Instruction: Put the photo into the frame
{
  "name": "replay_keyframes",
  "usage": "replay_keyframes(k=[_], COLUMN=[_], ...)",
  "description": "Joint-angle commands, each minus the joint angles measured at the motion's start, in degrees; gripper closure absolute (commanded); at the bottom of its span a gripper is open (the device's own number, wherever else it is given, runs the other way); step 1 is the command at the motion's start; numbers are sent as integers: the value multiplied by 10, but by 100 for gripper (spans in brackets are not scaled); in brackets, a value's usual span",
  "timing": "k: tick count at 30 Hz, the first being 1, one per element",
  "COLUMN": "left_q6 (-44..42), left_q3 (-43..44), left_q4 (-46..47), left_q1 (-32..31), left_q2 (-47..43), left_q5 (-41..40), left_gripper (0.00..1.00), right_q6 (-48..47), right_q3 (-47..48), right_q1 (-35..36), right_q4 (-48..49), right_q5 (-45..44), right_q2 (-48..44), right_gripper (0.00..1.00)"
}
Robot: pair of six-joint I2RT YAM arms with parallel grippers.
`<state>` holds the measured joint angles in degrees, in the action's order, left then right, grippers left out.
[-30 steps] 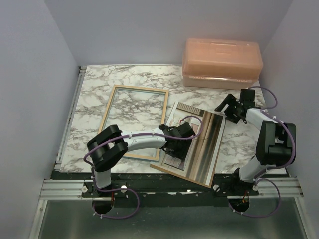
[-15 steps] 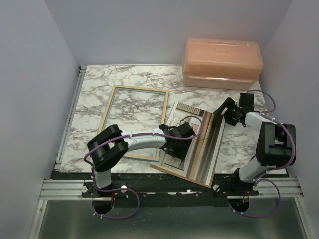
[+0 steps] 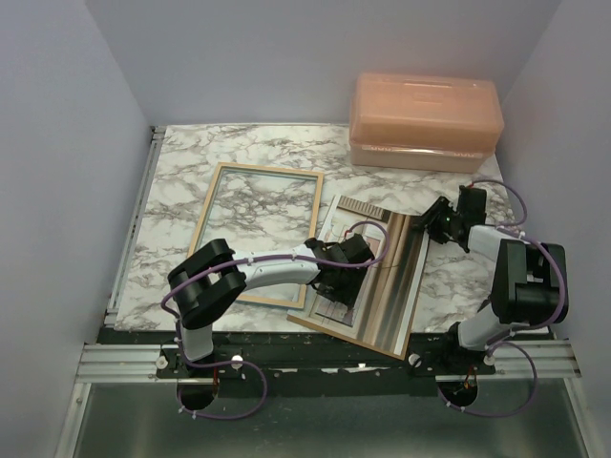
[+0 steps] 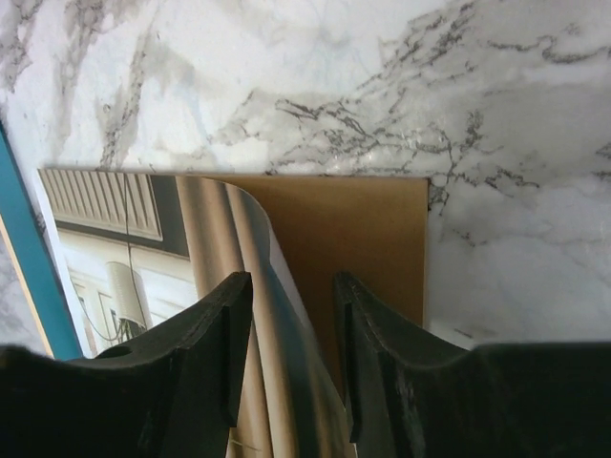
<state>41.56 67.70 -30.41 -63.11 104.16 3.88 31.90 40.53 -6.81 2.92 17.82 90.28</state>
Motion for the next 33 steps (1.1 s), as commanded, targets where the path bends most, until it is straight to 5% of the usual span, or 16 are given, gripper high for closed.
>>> replay_keyframes(k=[1,6,12,22,33], left_q6=[-3,-11,-11,-2,-18], left_q3=[-2,2,2,-31,-52], left_q4=[-5,-4,22,58,60], left_q1=[-3,-3,-3,16,30], left_q2=[14,-42,-143,-268,-323], left_q5=[-11,-33,-34,-49,-62], left_gripper=[48,42,22,12,6], right_q6=[-4,-8,-26,-65,-47], right_q3=[-21,-20,37,239,383], right_q1=[4,4,4,4,3], right_q4=[-68,-92,-167,-344,-435], right_q5=[-1,-1,-9,-30,7], right_q2=[-23,-78,-129,-178,-197], right_gripper=[59,82,100,100,100])
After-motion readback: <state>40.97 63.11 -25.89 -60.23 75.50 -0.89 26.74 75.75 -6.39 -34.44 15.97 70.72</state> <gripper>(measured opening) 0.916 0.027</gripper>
